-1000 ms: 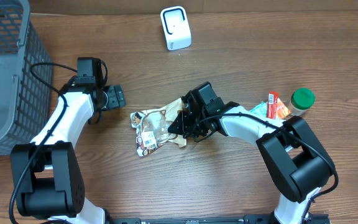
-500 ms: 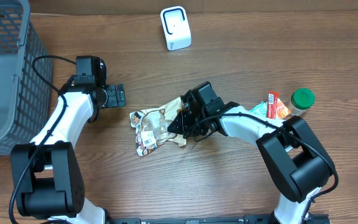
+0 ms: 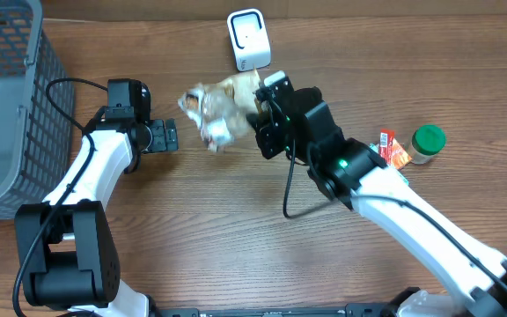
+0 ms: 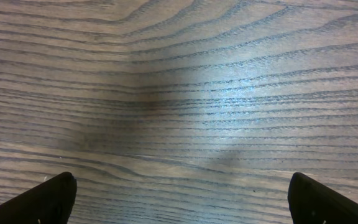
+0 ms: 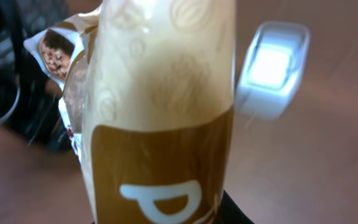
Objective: Scan the item barcode
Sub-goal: 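Lift the snack bag with the right gripper up to the white scanner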
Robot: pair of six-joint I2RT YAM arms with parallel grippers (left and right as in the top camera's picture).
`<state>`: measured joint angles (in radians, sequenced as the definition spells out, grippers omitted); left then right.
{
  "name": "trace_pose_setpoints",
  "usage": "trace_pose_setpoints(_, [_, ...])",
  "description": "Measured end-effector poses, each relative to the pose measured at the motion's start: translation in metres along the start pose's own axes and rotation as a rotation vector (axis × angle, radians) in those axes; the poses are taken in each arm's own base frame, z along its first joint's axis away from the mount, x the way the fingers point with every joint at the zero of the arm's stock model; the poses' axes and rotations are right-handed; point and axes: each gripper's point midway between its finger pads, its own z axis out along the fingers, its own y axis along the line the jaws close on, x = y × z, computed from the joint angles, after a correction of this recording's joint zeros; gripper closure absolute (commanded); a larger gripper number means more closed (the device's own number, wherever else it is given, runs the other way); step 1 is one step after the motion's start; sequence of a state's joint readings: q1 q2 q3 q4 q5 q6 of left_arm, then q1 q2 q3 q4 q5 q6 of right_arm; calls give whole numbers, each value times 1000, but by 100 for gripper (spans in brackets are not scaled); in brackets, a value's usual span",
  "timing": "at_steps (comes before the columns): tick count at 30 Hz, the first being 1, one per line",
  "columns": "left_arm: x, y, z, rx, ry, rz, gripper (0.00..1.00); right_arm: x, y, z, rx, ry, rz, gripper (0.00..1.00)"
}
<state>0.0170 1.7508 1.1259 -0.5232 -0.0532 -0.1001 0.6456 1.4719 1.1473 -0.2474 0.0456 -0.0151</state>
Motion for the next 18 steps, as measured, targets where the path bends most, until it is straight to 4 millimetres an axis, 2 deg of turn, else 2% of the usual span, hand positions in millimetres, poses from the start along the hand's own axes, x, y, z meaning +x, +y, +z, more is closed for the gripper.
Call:
trace_pose_setpoints(2, [0, 0, 0, 0, 0, 0, 0, -26, -5, -9, 81, -94, -142, 96])
trace_pose_setpoints(6, [0, 0, 0, 0, 0, 0, 0, -62, -21, -12, 253, -216, -385, 96])
trace_pose_setpoints(11, [0, 0, 0, 0, -1, 0, 0, -120, -41, -20, 492, -443, -521, 96])
trace_pose_setpoints(14, [0, 0, 0, 0, -1, 1, 0, -134, -46, -19, 571, -521, -555, 96])
trace_pose_setpoints(18, [0, 0, 0, 0, -1, 0, 0, -137, -56, 2, 665, -608, -610, 96])
